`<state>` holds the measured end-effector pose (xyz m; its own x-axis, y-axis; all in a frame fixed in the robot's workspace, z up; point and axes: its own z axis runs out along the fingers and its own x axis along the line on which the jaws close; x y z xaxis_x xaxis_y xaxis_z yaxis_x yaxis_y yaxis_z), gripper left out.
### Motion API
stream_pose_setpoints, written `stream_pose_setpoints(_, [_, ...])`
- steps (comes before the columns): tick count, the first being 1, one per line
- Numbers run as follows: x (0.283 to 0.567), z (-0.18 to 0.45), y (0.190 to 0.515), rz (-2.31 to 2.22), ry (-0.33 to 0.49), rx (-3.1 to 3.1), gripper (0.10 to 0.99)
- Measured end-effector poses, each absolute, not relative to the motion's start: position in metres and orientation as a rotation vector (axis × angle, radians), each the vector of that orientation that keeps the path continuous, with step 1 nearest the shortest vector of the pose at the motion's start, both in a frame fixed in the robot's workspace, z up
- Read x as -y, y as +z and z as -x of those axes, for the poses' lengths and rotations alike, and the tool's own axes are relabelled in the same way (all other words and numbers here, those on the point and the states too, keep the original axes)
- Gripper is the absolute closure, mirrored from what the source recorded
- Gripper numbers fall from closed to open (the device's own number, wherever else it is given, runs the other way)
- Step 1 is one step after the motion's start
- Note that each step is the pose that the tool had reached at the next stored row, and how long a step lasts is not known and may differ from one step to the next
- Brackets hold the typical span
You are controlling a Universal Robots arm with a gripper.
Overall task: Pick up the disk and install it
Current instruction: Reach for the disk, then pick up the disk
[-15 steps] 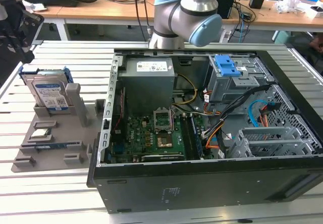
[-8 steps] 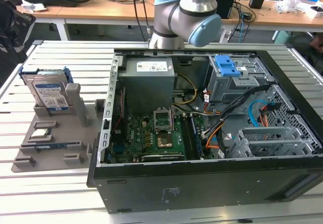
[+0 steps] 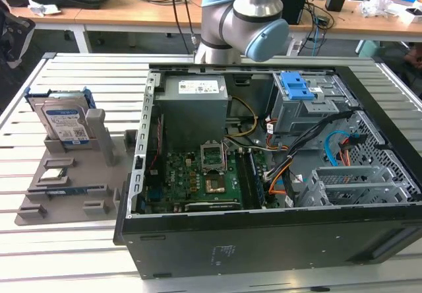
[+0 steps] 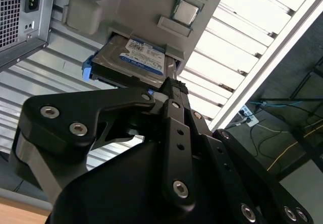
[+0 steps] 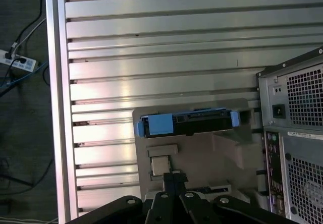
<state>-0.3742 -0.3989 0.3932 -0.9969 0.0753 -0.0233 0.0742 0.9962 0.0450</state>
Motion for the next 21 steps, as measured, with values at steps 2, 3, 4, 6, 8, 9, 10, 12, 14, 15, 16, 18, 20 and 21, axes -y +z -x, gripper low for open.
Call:
stream_pose_setpoints(2, [0.399,0.382,0.393,-0.117,0.069,-3.114,0.980])
stream_pose_setpoints(3, [0.399,0.384,0.393,-0.117,0.069,-3.114,0.980])
stream_pose_setpoints(4, [0.399,0.386,0.393,-0.117,0.069,-3.114,0.980])
stream_pose_setpoints(6, [0.399,0.389,0.393,-0.117,0.069,-3.114,0.980])
stream_pose_setpoints(8, [0.399,0.393,0.393,-0.117,0.069,-3.114,0.980])
stream_pose_setpoints(9, [0.399,0.394,0.393,-0.117,0.069,-3.114,0.980])
stream_pose_setpoints(10, [0.399,0.395,0.393,-0.116,0.069,-3.114,0.980])
stream_pose_setpoints(12, [0.399,0.395,0.393,-0.116,0.069,-3.114,0.980])
stream_pose_setpoints(14, [0.399,0.395,0.393,-0.116,0.069,-3.114,0.980])
stream_pose_setpoints(15, [0.399,0.395,0.393,-0.117,0.069,-3.114,0.980])
stream_pose_setpoints(16, [0.399,0.395,0.393,-0.117,0.069,-3.114,0.980])
stream_pose_setpoints(18, [0.399,0.395,0.393,-0.117,0.069,-3.114,0.980])
stream_pose_setpoints(20, [0.399,0.395,0.393,-0.117,0.069,-3.114,0.980])
stream_pose_setpoints(21, [0.399,0.395,0.393,-0.116,0.069,-3.114,0.980])
